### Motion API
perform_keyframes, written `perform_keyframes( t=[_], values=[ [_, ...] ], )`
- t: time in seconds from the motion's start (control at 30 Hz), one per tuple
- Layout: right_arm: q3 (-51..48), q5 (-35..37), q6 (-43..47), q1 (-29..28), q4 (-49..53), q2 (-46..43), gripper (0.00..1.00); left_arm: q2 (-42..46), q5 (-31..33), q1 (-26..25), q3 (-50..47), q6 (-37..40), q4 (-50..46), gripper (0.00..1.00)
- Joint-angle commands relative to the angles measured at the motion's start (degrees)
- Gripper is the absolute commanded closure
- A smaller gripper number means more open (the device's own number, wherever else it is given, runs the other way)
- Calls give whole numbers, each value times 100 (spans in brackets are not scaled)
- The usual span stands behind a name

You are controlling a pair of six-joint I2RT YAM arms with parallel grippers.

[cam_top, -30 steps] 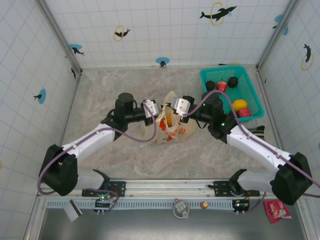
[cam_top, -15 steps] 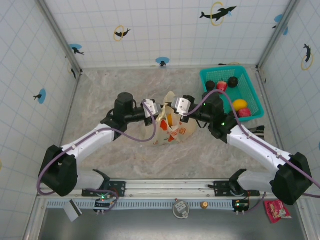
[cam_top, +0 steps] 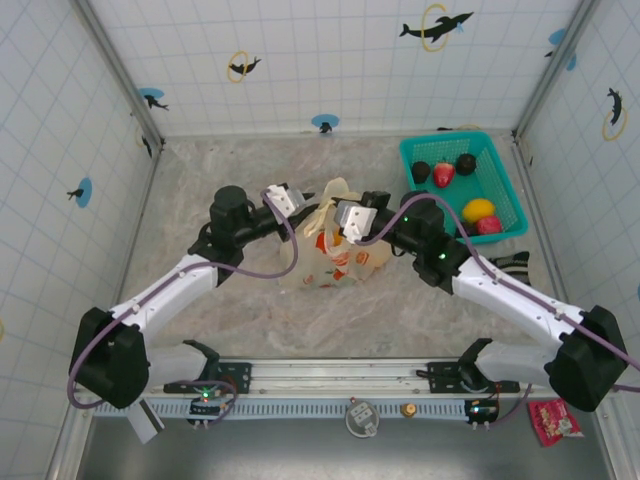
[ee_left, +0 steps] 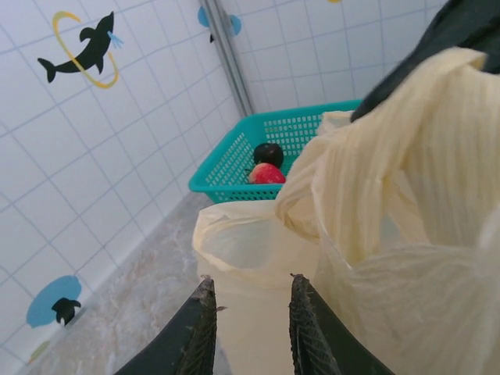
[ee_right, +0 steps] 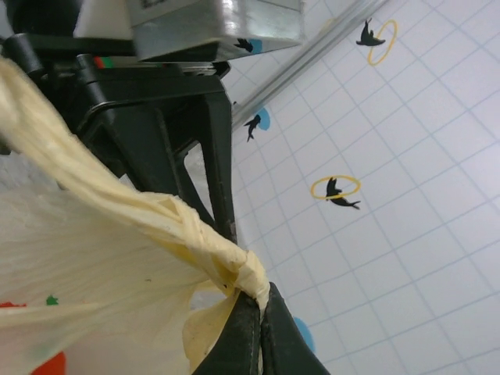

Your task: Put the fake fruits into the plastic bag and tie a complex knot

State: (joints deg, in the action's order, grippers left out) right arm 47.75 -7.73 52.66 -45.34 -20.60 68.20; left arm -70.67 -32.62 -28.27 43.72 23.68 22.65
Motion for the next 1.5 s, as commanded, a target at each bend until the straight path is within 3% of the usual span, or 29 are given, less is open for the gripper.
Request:
perform_keyframes(
  t=[0.0, 0.13, 0.33, 0.77, 1.47],
  values=[
    [-321, 432, 791, -125, -891, -132, 100, -141, 281, 8, 280, -66, 70, 71],
    [-424, 330, 717, -130, -1113, -202, 100, -245, 206, 6, 378, -118, 309, 70],
    [-416, 99, 419, -84, -1105, -182, 100, -303, -671, 14, 503, 195, 237, 67],
    [-360, -238, 91, -2, -976, -150, 100, -553, -1124, -11, 858, 1282, -1334, 63],
    [-244, -331, -212, -12, -922, -11, 100, -702, -1511, -131, 545, 422, -175, 51]
  ],
)
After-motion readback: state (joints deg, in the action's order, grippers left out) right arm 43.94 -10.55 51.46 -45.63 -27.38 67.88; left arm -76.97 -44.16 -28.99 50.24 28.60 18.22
